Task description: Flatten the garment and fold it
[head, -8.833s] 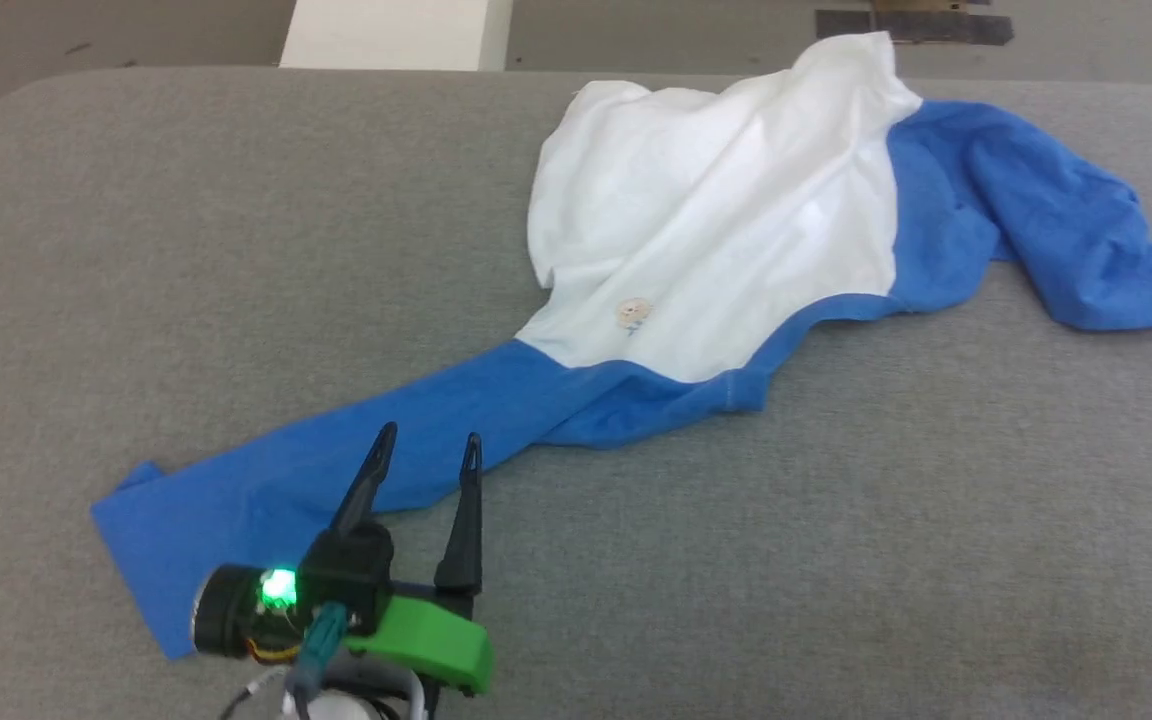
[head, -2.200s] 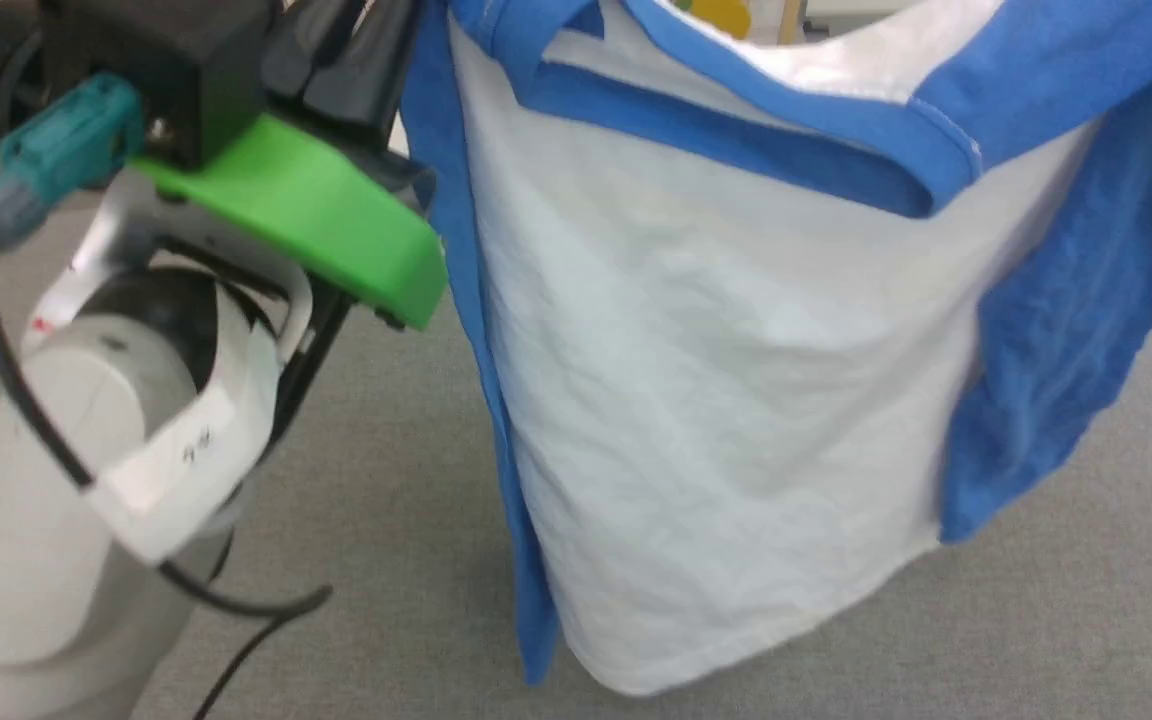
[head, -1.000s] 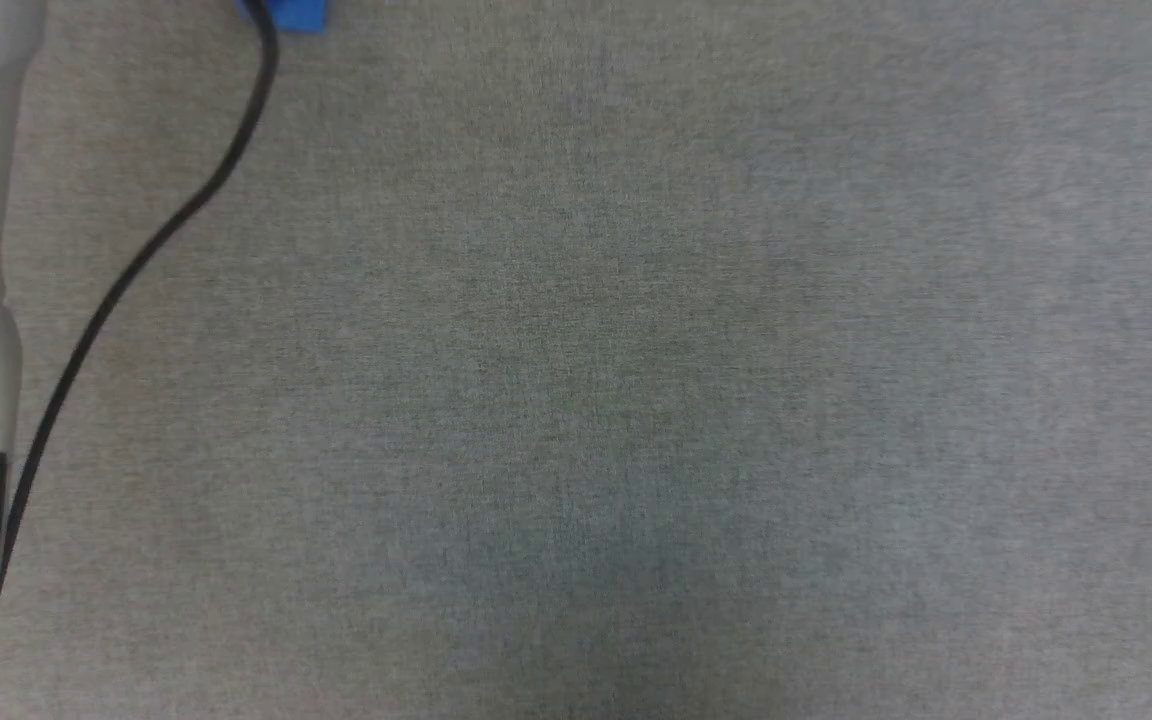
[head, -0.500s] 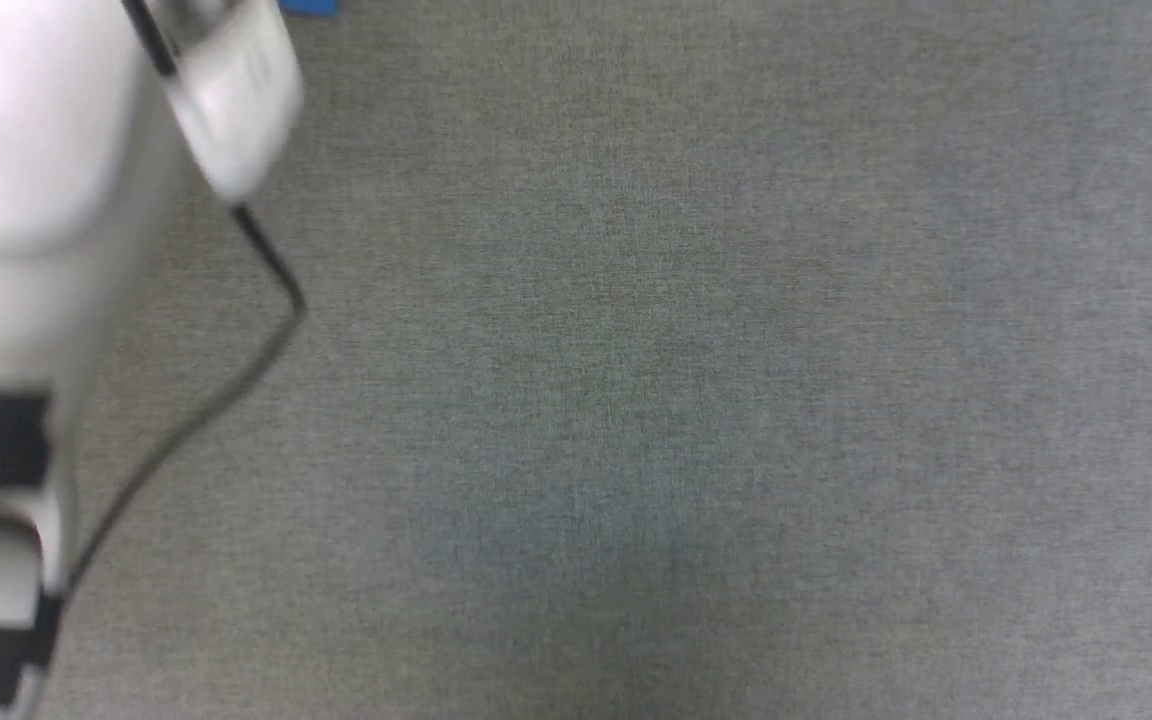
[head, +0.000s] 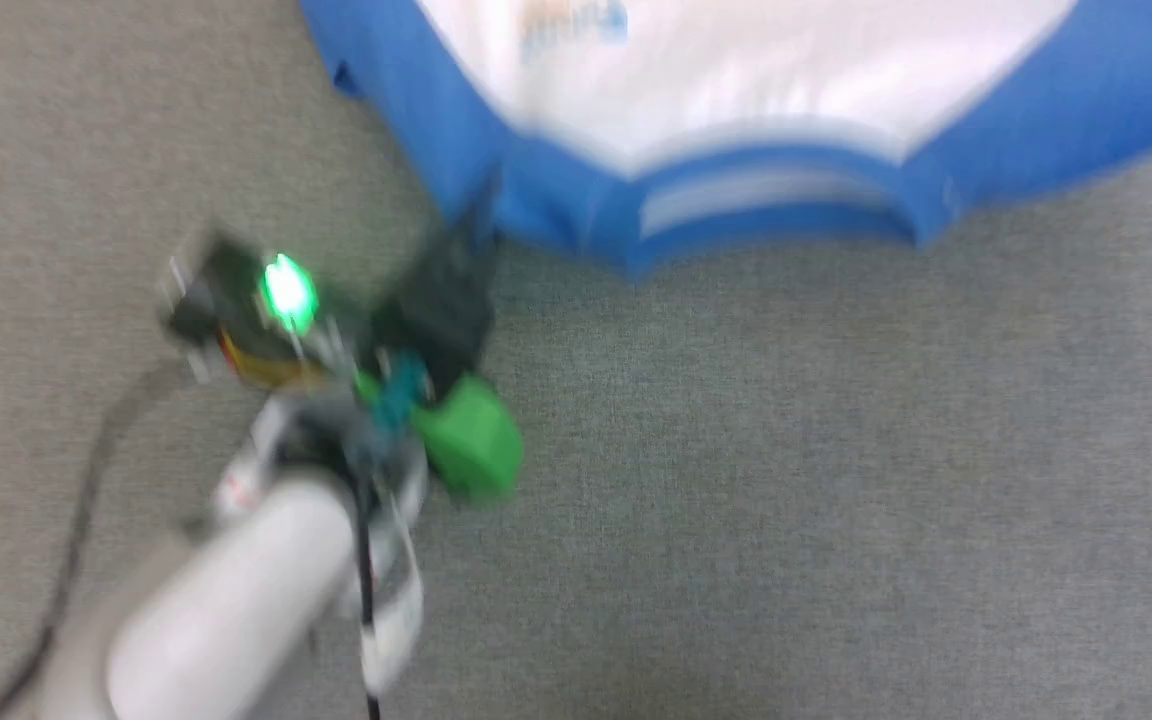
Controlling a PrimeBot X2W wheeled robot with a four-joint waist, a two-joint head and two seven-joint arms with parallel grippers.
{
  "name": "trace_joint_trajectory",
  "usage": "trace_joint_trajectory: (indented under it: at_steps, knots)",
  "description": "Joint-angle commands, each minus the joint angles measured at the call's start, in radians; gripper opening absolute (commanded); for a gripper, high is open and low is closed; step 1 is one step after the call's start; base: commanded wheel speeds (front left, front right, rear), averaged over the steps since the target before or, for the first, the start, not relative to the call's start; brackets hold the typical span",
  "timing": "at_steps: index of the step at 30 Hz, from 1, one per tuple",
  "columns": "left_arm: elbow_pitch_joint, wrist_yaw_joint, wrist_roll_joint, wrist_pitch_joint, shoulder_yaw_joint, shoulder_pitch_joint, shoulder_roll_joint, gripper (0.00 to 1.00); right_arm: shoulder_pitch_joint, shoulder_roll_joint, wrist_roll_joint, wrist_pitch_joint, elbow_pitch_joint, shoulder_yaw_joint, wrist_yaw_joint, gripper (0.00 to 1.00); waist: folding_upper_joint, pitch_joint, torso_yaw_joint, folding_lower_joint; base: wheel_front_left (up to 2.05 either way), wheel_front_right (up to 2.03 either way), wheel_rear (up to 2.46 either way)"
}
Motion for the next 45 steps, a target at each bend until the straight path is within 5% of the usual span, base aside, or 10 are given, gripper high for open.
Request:
trace_joint_trajectory:
  at_steps: [1,9,19,40,41,42,43,44,45]
  knots:
    - [-0.014,0.022,-0.009,0.007,-0.01,0.055,0.005,0.0,0.055,0.029,-0.011,0.006,-0.026,-0.019,-0.002,0.0,0.0,-0.06,0.008,0.0001,0.0,0.0,0.0]
    - [-0.013,0.066,-0.074,0.041,-0.09,0.274,-0.005,0.0,0.36,0.164,-0.046,0.036,-0.111,-0.092,-0.002,0.0,0.0,-0.172,0.015,0.0001,0.0,0.0,0.0]
    - [0.049,0.062,-0.197,0.104,-0.136,0.435,-0.003,0.0,0.638,0.233,-0.067,0.078,-0.063,-0.093,-0.002,0.0,0.0,-0.268,0.006,0.0001,0.0,0.0,0.0]
    - [0.14,0.055,-0.382,0.133,-0.128,0.584,-0.006,0.0,0.788,0.301,-0.1,0.128,0.063,-0.069,-0.002,0.0,0.0,-0.323,0.002,0.0001,0.0,0.0,0.0]
    - [0.141,0.058,-0.377,0.123,-0.127,0.583,-0.007,0.05,0.785,0.305,-0.103,0.121,0.064,-0.071,-0.002,0.21,0.0,-0.325,0.002,0.0001,0.0,0.0,0.0]
    - [0.143,0.061,-0.372,0.112,-0.124,0.582,-0.009,0.48,0.782,0.308,-0.108,0.116,0.067,-0.07,-0.002,0.38,0.0,-0.328,0.002,0.0001,0.0,0.0,0.0]
    - [0.143,0.065,-0.37,0.099,-0.12,0.581,-0.013,1.0,0.779,0.309,-0.109,0.113,0.068,-0.067,-0.002,0.81,0.0,-0.331,0.003,0.0001,0.0,0.0,0.0]
    - [0.143,0.068,-0.368,0.086,-0.116,0.58,-0.017,1.0,0.775,0.311,-0.11,0.106,0.065,-0.067,-0.002,1.0,0.0,-0.335,0.003,0.0001,0.0,0.0,0.0]
    - [0.143,0.07,-0.365,0.077,-0.113,0.579,-0.018,1.0,0.772,0.311,-0.11,0.101,0.062,-0.066,-0.002,1.0,0.0,-0.339,0.004,0.0001,0.0,0.0,0.0]
